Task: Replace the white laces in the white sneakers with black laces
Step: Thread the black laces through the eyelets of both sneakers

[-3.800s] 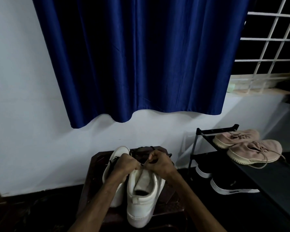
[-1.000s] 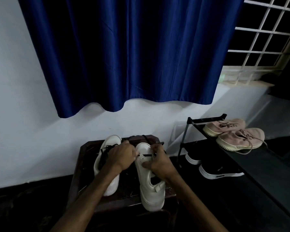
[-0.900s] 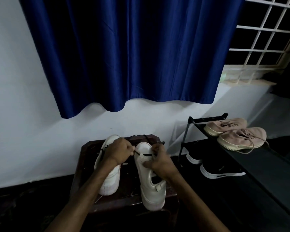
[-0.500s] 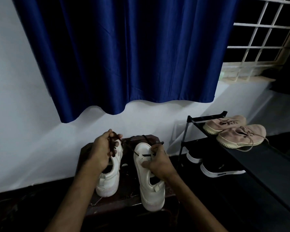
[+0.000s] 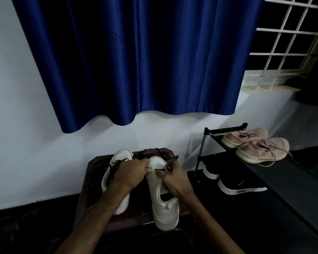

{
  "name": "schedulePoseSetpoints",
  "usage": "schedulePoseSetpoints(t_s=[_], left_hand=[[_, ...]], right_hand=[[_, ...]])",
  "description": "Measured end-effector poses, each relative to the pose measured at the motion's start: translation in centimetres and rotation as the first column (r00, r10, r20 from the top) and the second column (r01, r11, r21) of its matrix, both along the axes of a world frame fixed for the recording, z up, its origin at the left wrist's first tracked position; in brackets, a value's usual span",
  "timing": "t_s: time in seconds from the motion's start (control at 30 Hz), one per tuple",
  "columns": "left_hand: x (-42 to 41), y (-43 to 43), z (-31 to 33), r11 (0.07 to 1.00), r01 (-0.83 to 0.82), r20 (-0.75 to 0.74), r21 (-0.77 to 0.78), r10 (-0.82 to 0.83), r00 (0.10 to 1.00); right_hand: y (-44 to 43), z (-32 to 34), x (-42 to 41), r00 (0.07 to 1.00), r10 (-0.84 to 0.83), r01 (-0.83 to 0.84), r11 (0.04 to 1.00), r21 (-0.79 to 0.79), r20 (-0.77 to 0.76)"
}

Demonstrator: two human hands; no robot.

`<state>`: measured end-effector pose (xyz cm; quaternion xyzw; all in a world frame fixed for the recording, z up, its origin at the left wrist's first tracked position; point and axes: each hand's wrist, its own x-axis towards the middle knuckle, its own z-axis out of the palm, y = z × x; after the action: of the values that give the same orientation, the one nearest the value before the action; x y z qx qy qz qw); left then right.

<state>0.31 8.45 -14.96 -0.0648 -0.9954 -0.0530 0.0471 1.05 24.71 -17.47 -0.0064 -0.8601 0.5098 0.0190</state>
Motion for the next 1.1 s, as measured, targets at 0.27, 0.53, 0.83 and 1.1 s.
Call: schedulePoseSetpoints(t_s=[0.27,0.53,0.83,1.1], left_hand=[[-0.7,-2.5,2.9,0.986,-0.073,-0.063,-0.152,0.064,0.996],[-0.2,-7.9,6.0,0.943,-0.334,-0.266,-0.001,0.321,0.909],[1.1,-10.4,6.0,0.879,-0.453,-0.368,0.149,0.475,0.799],[0.9,-1.9,2.6,0.998,-0.066,-0.093,0.015,0.067,0.993]], right_hand=[[0.2,0.1,-0.5,0.999,0.032,-0.034,0.992,0.12,0.017],[0.0,0.1,-0.4,1.0,0.019,-0.017,0.983,0.182,-0.01],[0.1,0.1,-0.5,1.0,0.021,-0.019,0.979,0.202,-0.004],[-0.2,-0.2,-0.3,1.0,0.017,-0.02,0.982,0.189,0.013]])
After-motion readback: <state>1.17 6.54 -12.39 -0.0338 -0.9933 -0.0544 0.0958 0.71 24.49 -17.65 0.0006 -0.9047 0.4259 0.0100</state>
